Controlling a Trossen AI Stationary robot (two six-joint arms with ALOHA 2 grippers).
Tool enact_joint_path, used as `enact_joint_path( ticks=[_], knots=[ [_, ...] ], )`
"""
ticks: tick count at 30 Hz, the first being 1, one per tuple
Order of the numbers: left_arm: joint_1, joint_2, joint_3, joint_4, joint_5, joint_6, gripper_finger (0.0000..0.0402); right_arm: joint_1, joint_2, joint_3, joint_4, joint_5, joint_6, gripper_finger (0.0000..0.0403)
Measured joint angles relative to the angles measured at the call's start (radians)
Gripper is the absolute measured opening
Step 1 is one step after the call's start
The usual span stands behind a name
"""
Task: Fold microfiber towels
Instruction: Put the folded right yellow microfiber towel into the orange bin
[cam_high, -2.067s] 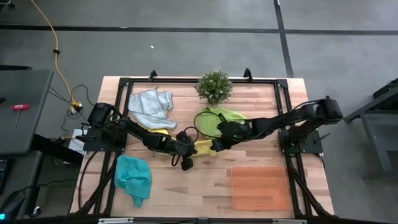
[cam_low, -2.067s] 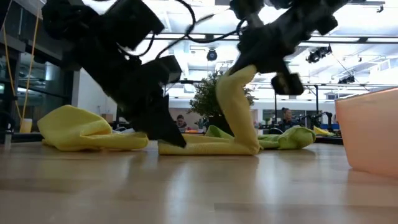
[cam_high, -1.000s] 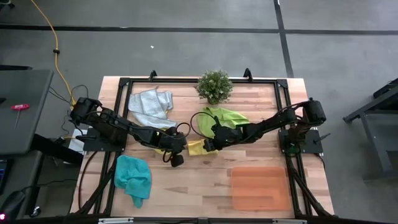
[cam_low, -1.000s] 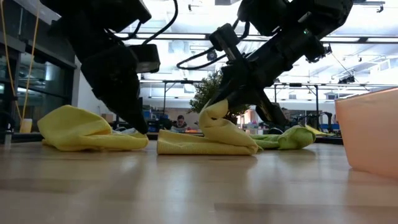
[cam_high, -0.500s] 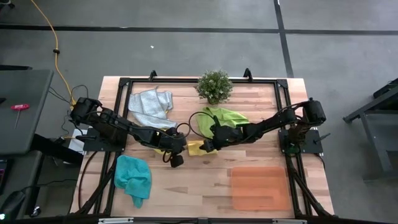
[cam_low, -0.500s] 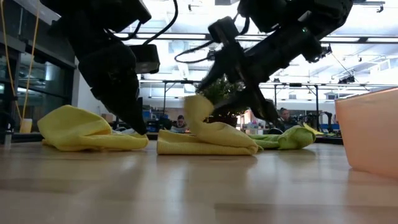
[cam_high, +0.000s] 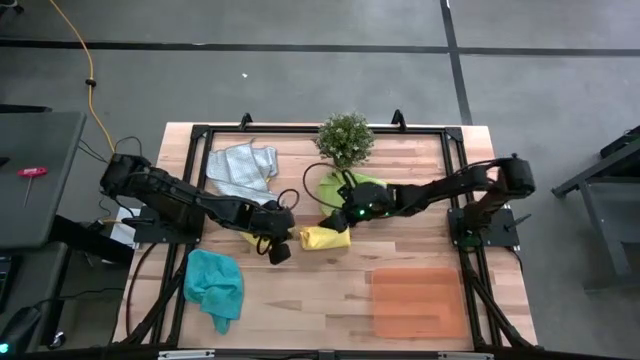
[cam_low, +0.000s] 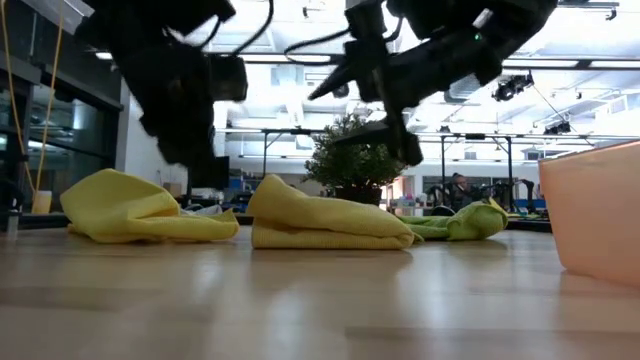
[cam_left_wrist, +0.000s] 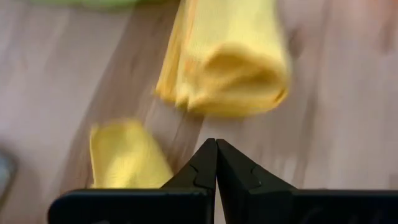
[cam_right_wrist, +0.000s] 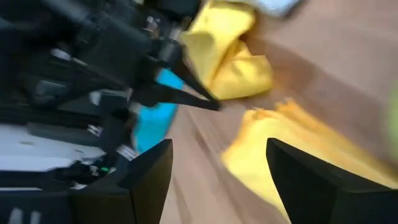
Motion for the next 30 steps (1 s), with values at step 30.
enact_joint_path(
  ticks=[30],
  knots=[
    [0.001, 0.331, 0.002, 0.44, -0.119, 0.194, 0.0, 0.0, -0.229, -0.007, -0.402, 0.054, -0.125, 0.0251]
  ],
)
